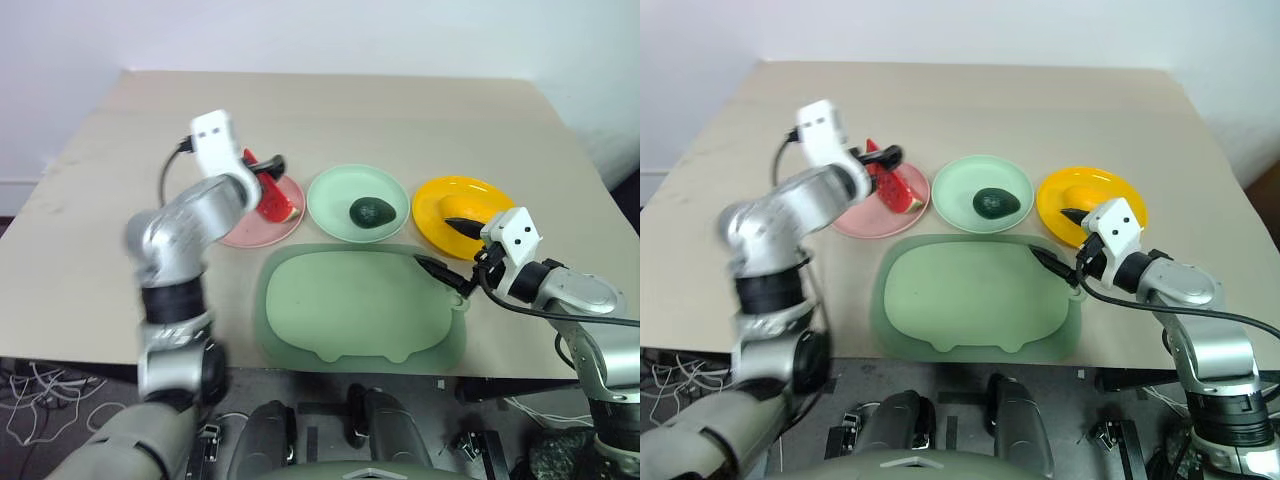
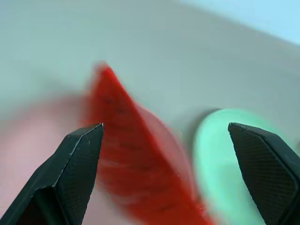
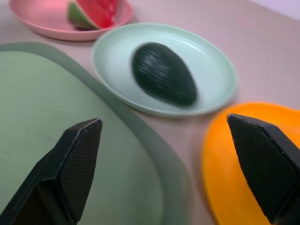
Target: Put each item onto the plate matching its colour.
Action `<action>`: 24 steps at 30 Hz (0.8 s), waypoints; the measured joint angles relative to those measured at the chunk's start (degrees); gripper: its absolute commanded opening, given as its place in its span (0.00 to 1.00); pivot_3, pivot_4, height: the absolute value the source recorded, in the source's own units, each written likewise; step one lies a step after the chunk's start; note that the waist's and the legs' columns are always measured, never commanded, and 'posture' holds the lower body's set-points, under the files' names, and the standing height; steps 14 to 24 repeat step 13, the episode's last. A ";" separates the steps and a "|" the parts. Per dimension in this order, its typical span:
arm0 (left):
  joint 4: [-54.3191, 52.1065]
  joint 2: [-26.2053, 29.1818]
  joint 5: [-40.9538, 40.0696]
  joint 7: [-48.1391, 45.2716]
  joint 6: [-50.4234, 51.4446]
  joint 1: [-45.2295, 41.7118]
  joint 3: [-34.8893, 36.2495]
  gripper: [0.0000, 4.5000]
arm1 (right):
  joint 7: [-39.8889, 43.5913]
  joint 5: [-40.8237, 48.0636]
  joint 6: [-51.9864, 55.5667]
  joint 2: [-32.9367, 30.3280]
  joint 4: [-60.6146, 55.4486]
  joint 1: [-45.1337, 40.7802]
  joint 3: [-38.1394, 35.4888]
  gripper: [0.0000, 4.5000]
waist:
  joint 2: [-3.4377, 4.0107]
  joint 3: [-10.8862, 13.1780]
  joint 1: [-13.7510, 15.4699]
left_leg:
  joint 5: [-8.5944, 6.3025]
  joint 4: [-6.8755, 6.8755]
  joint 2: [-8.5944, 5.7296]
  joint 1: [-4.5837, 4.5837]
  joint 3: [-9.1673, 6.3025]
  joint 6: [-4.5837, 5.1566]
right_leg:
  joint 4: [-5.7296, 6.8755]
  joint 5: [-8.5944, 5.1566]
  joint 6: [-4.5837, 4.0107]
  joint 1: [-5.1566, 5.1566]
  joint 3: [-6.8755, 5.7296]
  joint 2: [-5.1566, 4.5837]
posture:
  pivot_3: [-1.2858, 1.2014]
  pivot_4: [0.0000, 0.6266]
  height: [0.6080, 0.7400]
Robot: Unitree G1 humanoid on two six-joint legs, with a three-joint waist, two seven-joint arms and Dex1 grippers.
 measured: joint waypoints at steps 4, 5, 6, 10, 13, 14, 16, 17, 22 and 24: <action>-9.03 12.06 2.09 -16.96 -10.28 16.50 1.06 0.99 | 1.40 0.01 -0.75 -0.50 3.88 0.04 -0.94 1.00 | 0.01 -0.01 0.39 | -0.03 0.04 -0.03 -0.04 0.03 0.06 | -0.06 -0.01 -0.01 0.01 0.00 -0.11 | 0.52 0.24 1.00; -9.86 14.06 2.84 -19.95 -12.21 20.27 1.26 0.99 | 1.66 0.02 -0.90 -0.69 4.15 0.67 -1.44 1.00 | 0.01 -0.01 0.53 | -0.05 0.05 -0.02 -0.04 0.02 0.09 | -0.08 -0.02 -0.02 0.03 -0.01 -0.12 | 0.52 0.24 1.00; -10.93 16.56 4.67 -24.07 -16.04 25.49 1.41 0.99 | 2.09 0.09 -0.91 -0.84 4.66 0.95 -1.58 1.00 | 0.00 -0.02 0.77 | -0.07 0.06 -0.02 -0.08 0.04 0.12 | -0.12 -0.10 -0.14 -0.01 0.00 -0.12 | 0.52 0.24 1.00; -13.43 20.91 9.51 -35.82 -26.62 42.39 2.05 0.99 | 3.30 0.50 -1.20 -1.54 5.19 2.69 -3.12 1.00 | 0.02 -0.02 1.55 | -0.33 0.10 0.06 -0.14 0.06 0.58 | -0.17 -0.13 -0.20 -0.03 0.00 -0.17 | 0.52 0.24 1.00; -14.85 18.27 8.56 -39.77 -30.29 47.68 4.14 0.99 | 3.41 0.46 -1.26 -1.91 5.73 2.83 -3.61 1.00 | 0.01 -0.02 1.71 | -0.34 0.15 0.06 -0.15 0.03 0.60 | -0.17 -0.14 -0.21 -0.02 -0.01 -0.20 | 0.52 0.24 1.00; -14.85 18.27 8.56 -39.77 -30.29 47.68 4.14 0.99 | 3.41 0.46 -1.26 -1.91 5.73 2.83 -3.61 1.00 | 0.01 -0.02 1.71 | -0.34 0.15 0.06 -0.15 0.03 0.60 | -0.17 -0.14 -0.21 -0.02 -0.01 -0.20 | 0.52 0.24 1.00; -14.85 18.27 8.56 -39.77 -30.29 47.68 4.14 0.99 | 3.41 0.46 -1.26 -1.91 5.73 2.83 -3.61 1.00 | 0.01 -0.02 1.71 | -0.34 0.15 0.06 -0.15 0.03 0.60 | -0.17 -0.14 -0.21 -0.02 -0.01 -0.20 | 0.52 0.24 1.00; -14.85 18.27 8.56 -39.77 -30.29 47.68 4.14 0.99 | 3.41 0.46 -1.26 -1.91 5.73 2.83 -3.61 1.00 | 0.01 -0.02 1.71 | -0.34 0.15 0.06 -0.15 0.03 0.60 | -0.17 -0.14 -0.21 -0.02 -0.01 -0.20 | 0.52 0.24 1.00; -14.85 18.27 8.56 -39.77 -30.29 47.68 4.14 0.99 | 3.41 0.46 -1.26 -1.91 5.73 2.83 -3.61 1.00 | 0.01 -0.02 1.71 | -0.34 0.15 0.06 -0.15 0.03 0.60 | -0.17 -0.14 -0.21 -0.02 -0.01 -0.20 | 0.52 0.24 1.00; -14.85 18.27 8.56 -39.77 -30.29 47.68 4.14 0.99 | 3.41 0.46 -1.26 -1.91 5.73 2.83 -3.61 1.00 | 0.01 -0.02 1.71 | -0.34 0.15 0.06 -0.15 0.03 0.60 | -0.17 -0.14 -0.21 -0.02 -0.01 -0.20 | 0.52 0.24 1.00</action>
